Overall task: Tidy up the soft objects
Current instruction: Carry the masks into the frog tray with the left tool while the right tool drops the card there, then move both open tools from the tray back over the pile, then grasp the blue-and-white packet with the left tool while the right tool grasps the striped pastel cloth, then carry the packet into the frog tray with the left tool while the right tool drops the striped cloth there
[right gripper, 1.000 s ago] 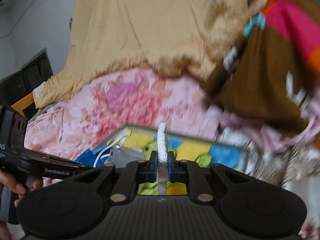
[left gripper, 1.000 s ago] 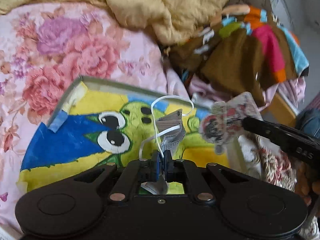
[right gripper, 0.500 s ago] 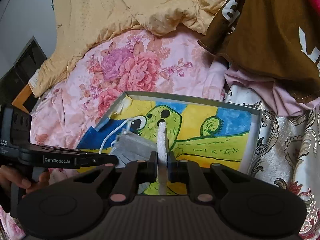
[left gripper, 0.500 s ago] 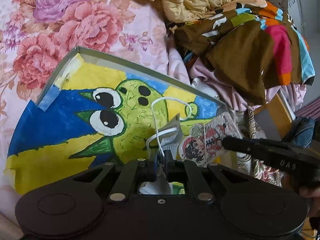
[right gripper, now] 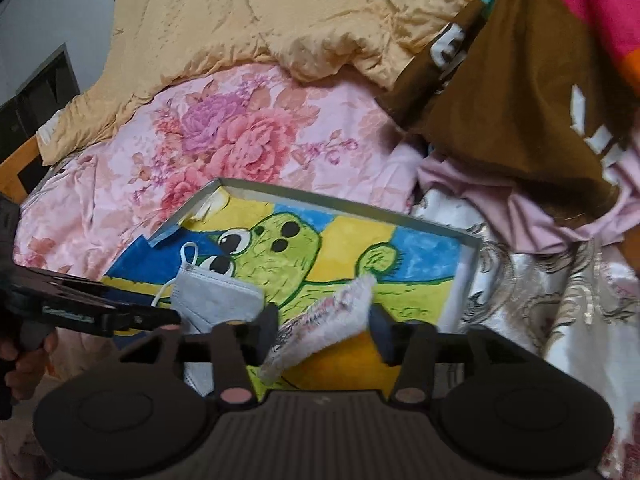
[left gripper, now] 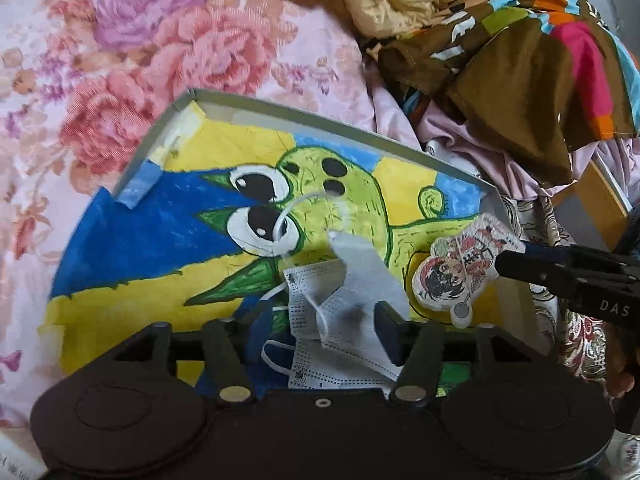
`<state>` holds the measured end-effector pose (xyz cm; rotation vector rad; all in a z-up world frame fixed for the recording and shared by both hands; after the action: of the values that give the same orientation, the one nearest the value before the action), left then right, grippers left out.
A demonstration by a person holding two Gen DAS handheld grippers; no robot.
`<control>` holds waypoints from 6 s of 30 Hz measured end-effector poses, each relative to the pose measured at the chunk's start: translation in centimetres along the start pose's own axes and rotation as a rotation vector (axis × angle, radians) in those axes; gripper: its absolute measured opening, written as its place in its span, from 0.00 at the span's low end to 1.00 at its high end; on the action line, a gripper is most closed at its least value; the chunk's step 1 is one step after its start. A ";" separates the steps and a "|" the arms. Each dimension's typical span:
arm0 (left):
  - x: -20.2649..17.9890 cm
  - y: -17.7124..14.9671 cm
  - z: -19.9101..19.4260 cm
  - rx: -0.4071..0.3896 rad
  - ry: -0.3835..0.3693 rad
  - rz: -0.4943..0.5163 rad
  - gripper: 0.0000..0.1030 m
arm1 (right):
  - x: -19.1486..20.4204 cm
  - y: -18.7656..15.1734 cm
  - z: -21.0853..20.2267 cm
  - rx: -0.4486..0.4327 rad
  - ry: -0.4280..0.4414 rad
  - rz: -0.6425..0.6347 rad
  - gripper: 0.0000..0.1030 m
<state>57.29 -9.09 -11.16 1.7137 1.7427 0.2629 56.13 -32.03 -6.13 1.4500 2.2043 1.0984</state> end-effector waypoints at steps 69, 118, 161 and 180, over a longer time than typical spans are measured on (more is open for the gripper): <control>-4.9 -30.1 -22.5 -0.276 0.123 0.150 0.99 | 17.1 -23.2 -21.8 -0.117 -0.078 -0.136 1.00; -7.7 -27.1 -15.9 -0.097 -0.049 -0.052 0.98 | 13.2 -24.9 -11.9 -0.054 0.075 -0.286 0.85; -4.4 -25.3 -12.8 -0.074 -0.099 -0.032 0.40 | 12.9 -22.0 -8.3 -0.061 0.163 -0.091 0.51; -4.9 -25.0 -16.4 -0.195 -0.177 -0.099 0.33 | 11.5 -19.1 -13.3 -0.179 0.142 0.010 0.15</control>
<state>27.10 -11.59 -11.64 1.4619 1.6118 0.2219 30.33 -31.71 -9.15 1.3467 2.1284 1.4026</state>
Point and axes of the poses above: each gripper's, at about its wrist camera, not at the fingertips, and z roughly the way its jaws point, x to its left, y to its top, the point moved 7 cm from there along z, roughly the way its jaws point, and after that the axes turned 6 degrees about y, right-handed, at the moved point
